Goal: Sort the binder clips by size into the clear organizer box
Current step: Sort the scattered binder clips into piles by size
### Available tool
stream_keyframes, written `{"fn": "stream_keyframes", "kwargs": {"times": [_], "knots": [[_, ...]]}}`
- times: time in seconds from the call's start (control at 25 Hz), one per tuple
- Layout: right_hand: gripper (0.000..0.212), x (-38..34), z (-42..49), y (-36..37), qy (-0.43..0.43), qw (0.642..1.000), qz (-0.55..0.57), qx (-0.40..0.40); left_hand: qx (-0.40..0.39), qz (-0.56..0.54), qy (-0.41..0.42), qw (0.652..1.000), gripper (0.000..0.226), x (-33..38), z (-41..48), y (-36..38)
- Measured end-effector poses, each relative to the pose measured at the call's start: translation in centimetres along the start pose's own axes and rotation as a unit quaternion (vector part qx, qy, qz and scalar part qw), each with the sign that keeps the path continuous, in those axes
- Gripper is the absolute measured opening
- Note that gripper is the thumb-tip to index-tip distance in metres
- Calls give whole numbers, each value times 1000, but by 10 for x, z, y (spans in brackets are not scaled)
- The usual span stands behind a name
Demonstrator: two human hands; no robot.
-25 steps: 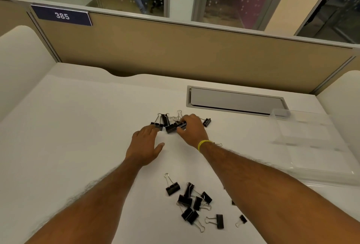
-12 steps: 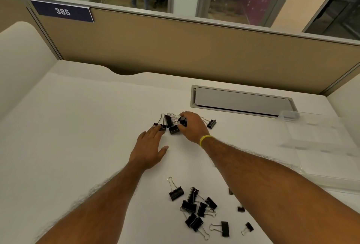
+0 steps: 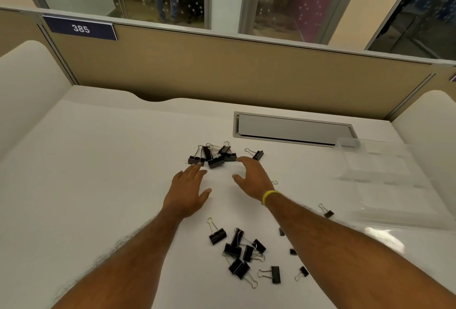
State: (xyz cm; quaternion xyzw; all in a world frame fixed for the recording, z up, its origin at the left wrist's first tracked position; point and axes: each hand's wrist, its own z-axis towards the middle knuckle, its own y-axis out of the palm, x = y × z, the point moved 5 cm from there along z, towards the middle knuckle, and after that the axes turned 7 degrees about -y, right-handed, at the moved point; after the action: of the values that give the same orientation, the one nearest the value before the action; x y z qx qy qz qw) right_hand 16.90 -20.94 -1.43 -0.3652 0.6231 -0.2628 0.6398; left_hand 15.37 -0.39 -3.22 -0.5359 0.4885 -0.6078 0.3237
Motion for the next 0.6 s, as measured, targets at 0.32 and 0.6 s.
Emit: {"fn": "stream_keyframes", "kwargs": {"times": [0.32, 0.6], "knots": [[65, 7, -97, 6, -11, 999, -34, -21, -35, 11, 5, 999, 61, 31, -53, 8], [68, 18, -166, 15, -13, 998, -53, -26, -55, 12, 27, 998, 61, 60, -96, 28]]}}
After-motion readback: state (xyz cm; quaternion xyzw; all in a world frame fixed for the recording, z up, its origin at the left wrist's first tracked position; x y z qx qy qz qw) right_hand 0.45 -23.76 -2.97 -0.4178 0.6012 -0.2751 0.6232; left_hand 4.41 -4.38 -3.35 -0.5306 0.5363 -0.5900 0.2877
